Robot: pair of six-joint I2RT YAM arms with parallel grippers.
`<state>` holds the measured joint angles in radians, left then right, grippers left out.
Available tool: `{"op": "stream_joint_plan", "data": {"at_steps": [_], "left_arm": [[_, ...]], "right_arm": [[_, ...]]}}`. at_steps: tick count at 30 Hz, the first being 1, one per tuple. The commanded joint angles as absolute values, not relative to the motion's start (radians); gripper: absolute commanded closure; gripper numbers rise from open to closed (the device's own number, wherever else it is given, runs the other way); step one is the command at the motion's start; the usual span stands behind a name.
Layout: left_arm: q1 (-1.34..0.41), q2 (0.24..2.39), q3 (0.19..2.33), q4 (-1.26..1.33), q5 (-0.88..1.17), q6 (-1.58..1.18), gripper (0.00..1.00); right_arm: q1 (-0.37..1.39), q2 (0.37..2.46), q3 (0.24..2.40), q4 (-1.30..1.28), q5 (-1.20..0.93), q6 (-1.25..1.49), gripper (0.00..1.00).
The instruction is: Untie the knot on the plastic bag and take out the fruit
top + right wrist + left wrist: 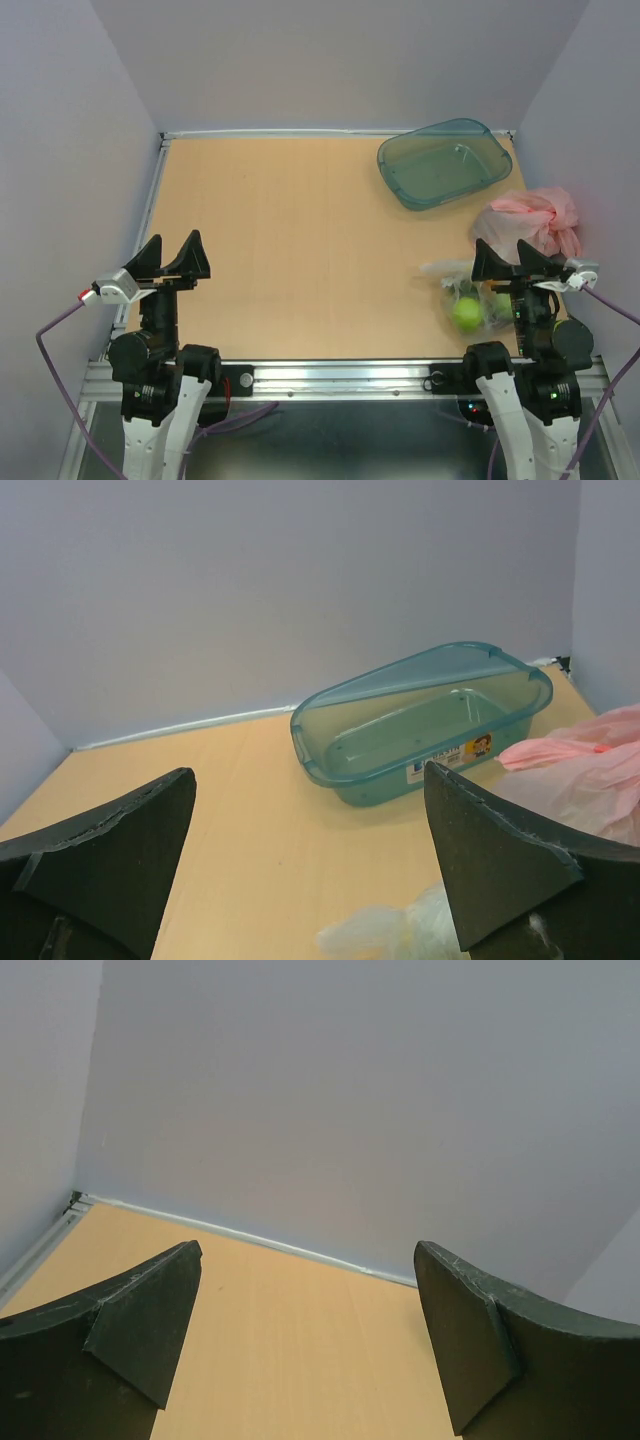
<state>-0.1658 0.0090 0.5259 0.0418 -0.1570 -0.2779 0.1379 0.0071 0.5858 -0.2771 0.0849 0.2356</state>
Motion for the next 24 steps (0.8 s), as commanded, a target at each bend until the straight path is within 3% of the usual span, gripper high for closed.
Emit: {"op": "stream_joint_plan", "data": {"at_steps": [1,14,18,24], "left_arm": [[-0.158,-0.15,0.535,0.106,-0.137,-0.262,0.01],[-0.161,-0.166,0.531,0.101,-0.123,-0.308,0.01],[-0.161,-0.158,0.525,0.097,-0.117,-0.348,0.01],[-0.161,-0.049,0.554,0.029,-0.072,-0.367,0.01]], "right_arm": [[0.132,0.003,0.581,-0.233,0.109,0.235,0.0],[0.132,0.015,0.595,-0.259,0.315,0.417,0.0],[0.132,0.153,0.685,-0.3,0.308,0.469,0.0],[0.13,0.55,0.9,-0.595,0.236,0.537,0.0]]}}
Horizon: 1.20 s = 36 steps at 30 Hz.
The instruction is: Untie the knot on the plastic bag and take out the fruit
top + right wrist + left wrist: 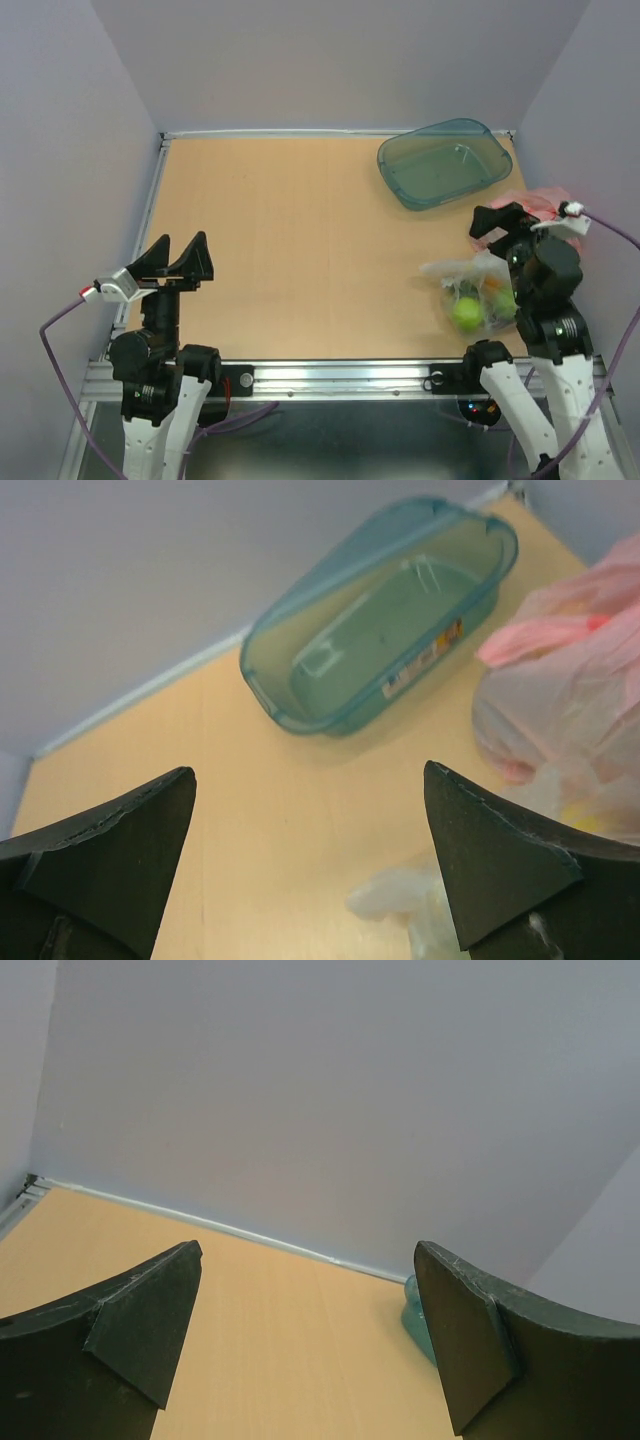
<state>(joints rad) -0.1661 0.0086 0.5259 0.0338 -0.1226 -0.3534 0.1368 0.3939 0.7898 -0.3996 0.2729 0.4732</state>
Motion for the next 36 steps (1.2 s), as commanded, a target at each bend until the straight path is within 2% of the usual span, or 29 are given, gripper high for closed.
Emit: {"op": "stream_joint_plan", "data": {"at_steps": [1,6,11,14,22,31,34,36], "left_arm": [[-0.161,-0.029,0.56,0.015,-0.061,-0.361,0.01],[-0.161,0.121,0.572,-0.034,-0.005,-0.351,0.01],[-0.161,0.238,0.58,-0.035,0.107,-0.344,0.01],[-0.161,0.236,0.583,-0.038,0.115,-0.342,0.02],[-0.205,0.186,0.58,-0.048,0.081,-0.339,0.02],[-0.252,0.137,0.58,-0.054,0.049,-0.334,0.02],[-0.268,0.123,0.58,-0.061,0.035,-0.325,0.02],[-0.275,0.111,0.583,-0.066,0.02,-0.324,0.02]], "right_arm": [[0.132,0.598,0.916,-0.623,0.209,0.535,0.0],[0.132,0.758,0.92,-0.731,0.167,0.545,0.0],[0.132,0.888,0.931,-0.879,0.372,0.617,0.0],[0.132,0.922,0.916,-0.917,0.492,0.673,0.0],[0.132,0.992,0.864,-0.96,0.643,0.842,0.0],[0.132,1.123,0.778,-0.962,0.572,1.024,0.03],[0.133,1.146,0.752,-0.956,0.552,1.092,0.08],[0.132,1.152,0.73,-0.945,0.54,1.114,0.14]]}}
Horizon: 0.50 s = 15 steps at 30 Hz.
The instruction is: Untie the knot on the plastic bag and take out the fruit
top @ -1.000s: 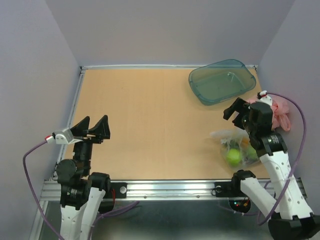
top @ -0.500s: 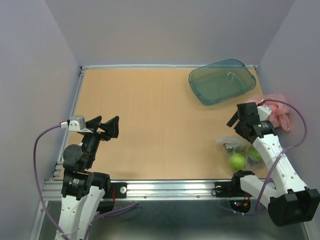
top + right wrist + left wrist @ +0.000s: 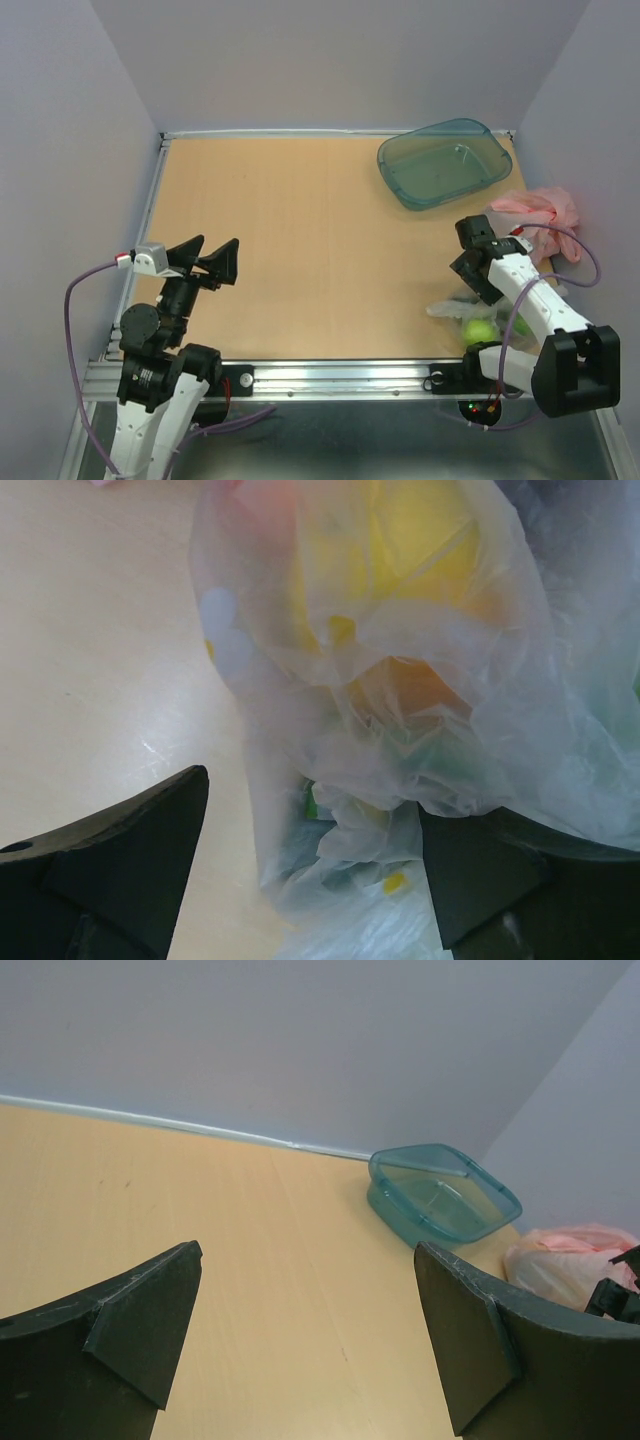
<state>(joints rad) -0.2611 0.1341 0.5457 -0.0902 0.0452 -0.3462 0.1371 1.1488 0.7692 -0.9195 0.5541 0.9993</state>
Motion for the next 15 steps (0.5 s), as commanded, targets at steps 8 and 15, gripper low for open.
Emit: {"op": "stream_joint_plan", "data": {"at_steps": [8,15], "left_arm": [[-0.304,0.091,0.583,-0.068,0.011,-0.322,0.02],[-0.325,0.058,0.587,-0.078,-0.029,-0.321,0.02]], "right_arm": [[0.163,1.137,0.836,-1.047,0.607,1.097,0.16],[0.164,1.147,0.887,-1.115,0.654,1.149,0.13]]}}
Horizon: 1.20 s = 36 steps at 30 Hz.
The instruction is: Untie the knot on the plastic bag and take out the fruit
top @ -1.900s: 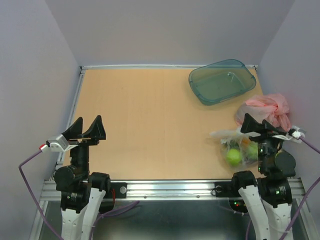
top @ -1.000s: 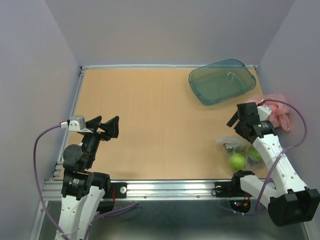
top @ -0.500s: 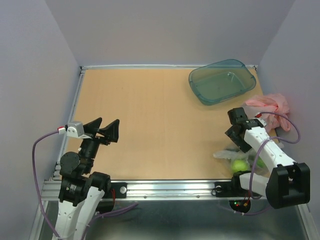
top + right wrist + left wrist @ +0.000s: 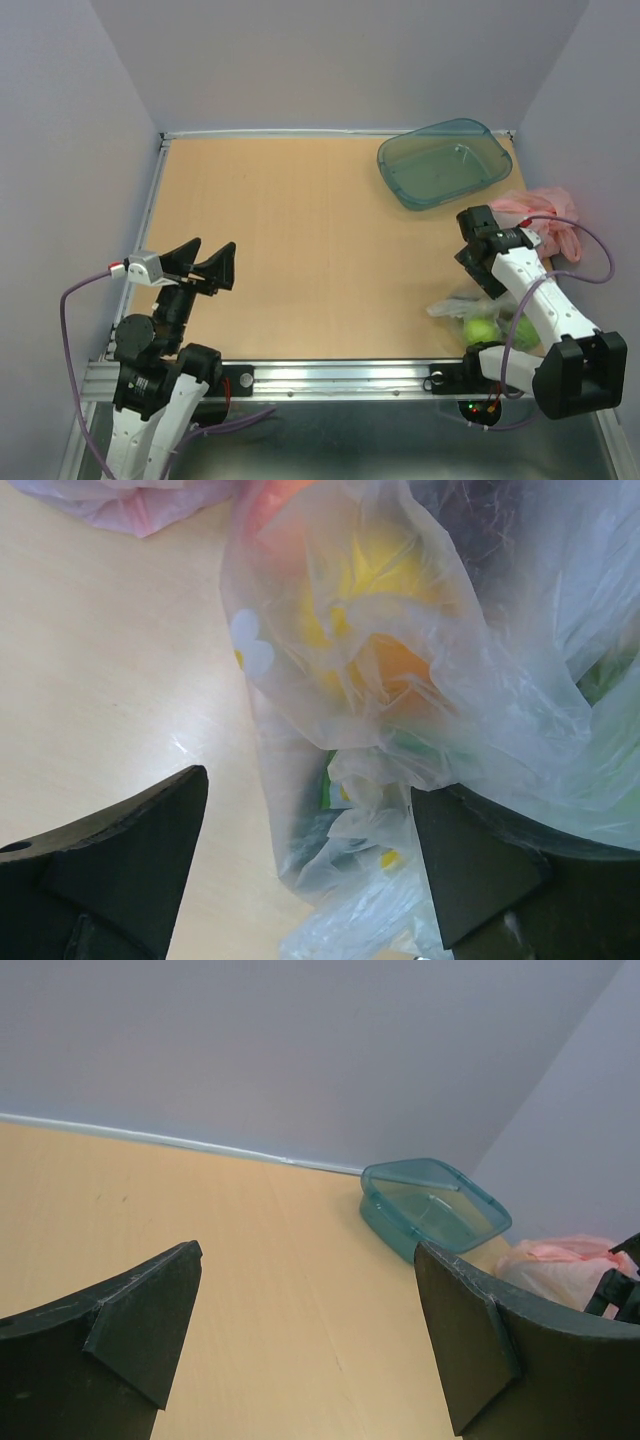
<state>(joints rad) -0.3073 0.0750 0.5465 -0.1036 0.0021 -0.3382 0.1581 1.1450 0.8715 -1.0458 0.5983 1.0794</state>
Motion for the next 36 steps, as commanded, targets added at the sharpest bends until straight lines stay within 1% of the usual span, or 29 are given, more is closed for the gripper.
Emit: {"op": "stream_joint_plan", "data": {"at_steps": [1,3,5,6,8,9,10,11,12,13,14,18,21,23,24,27,28,30,32,33,34,36], "left_arm": [[-0.328,0.055,0.586,-0.08,-0.031,-0.319,0.02],[-0.339,0.051,0.587,-0.081,-0.032,-0.319,0.02],[-0.342,0.048,0.586,-0.084,-0.031,-0.319,0.02],[-0.345,0.043,0.586,-0.084,-0.032,-0.319,0.02],[-0.345,0.04,0.588,-0.087,-0.034,-0.322,0.02],[-0.347,0.037,0.588,-0.087,-0.035,-0.322,0.02],[-0.348,0.035,0.586,-0.089,-0.035,-0.322,0.02],[-0.348,0.034,0.586,-0.09,-0.037,-0.324,0.02],[-0.35,0.032,0.586,-0.092,-0.037,-0.324,0.02],[-0.35,0.032,0.584,-0.092,-0.037,-0.322,0.02],[-0.351,0.032,0.586,-0.094,-0.035,-0.324,0.02],[-0.351,0.034,0.584,-0.091,-0.032,-0.324,0.02],[-0.351,0.035,0.584,-0.091,-0.032,-0.325,0.02],[-0.353,0.037,0.586,-0.089,-0.032,-0.325,0.02],[-0.353,0.04,0.584,-0.089,-0.032,-0.325,0.02],[-0.351,0.046,0.586,-0.089,-0.031,-0.325,0.02],[-0.353,0.049,0.584,-0.089,-0.031,-0.325,0.02],[-0.353,0.064,0.584,-0.087,-0.032,-0.325,0.02],[-0.353,0.078,0.586,-0.086,-0.031,-0.322,0.02],[-0.353,0.092,0.584,-0.084,-0.029,-0.322,0.02],[-0.353,0.097,0.584,-0.083,-0.026,-0.322,0.02],[-0.351,0.113,0.584,-0.081,-0.026,-0.321,0.02]], "right_arm": [[0.163,1.166,0.855,-1.109,0.652,1.16,0.14],[0.164,1.181,0.819,-1.103,0.667,1.195,0.16],[0.163,1.184,0.778,-1.094,0.686,1.223,0.21],[0.164,1.174,0.772,-1.082,0.69,1.23,0.25],[0.164,1.166,0.773,-1.071,0.696,1.215,0.37],[0.164,1.163,0.779,-1.071,0.699,1.21,0.55],[0.164,1.164,0.785,-1.071,0.698,1.2,0.66],[0.164,1.163,0.788,-1.071,0.693,1.192,0.74],[0.164,1.158,0.804,-1.071,0.686,1.171,0.88],[0.166,1.151,0.813,-1.062,0.663,1.125,0.97],[0.169,1.128,0.825,-1.046,0.646,1.08,0.99],[0.207,1.086,0.911,-1.031,0.566,0.964,0.99],[0.287,1.092,1.0,-1.054,0.494,0.934,0.99],[0.401,1.121,1.06,-1.075,0.473,0.954,0.99],[0.484,1.156,1.083,-1.086,0.471,0.96,0.99],[0.613,1.238,1.196,-1.094,0.492,0.962,0.99],[0.702,1.268,1.236,-1.091,0.512,0.96,0.99],[0.811,1.394,1.365,-1.086,0.563,0.925,0.99],[0.873,1.489,1.458,-1.063,0.58,0.881,0.99],[0.9,1.573,1.558,-1.048,0.603,0.818,0.99],[0.946,1.619,1.6,-1.01,0.612,0.781,0.99],[0.974,1.73,1.701,-0.97,0.638,0.676,0.99]]}}
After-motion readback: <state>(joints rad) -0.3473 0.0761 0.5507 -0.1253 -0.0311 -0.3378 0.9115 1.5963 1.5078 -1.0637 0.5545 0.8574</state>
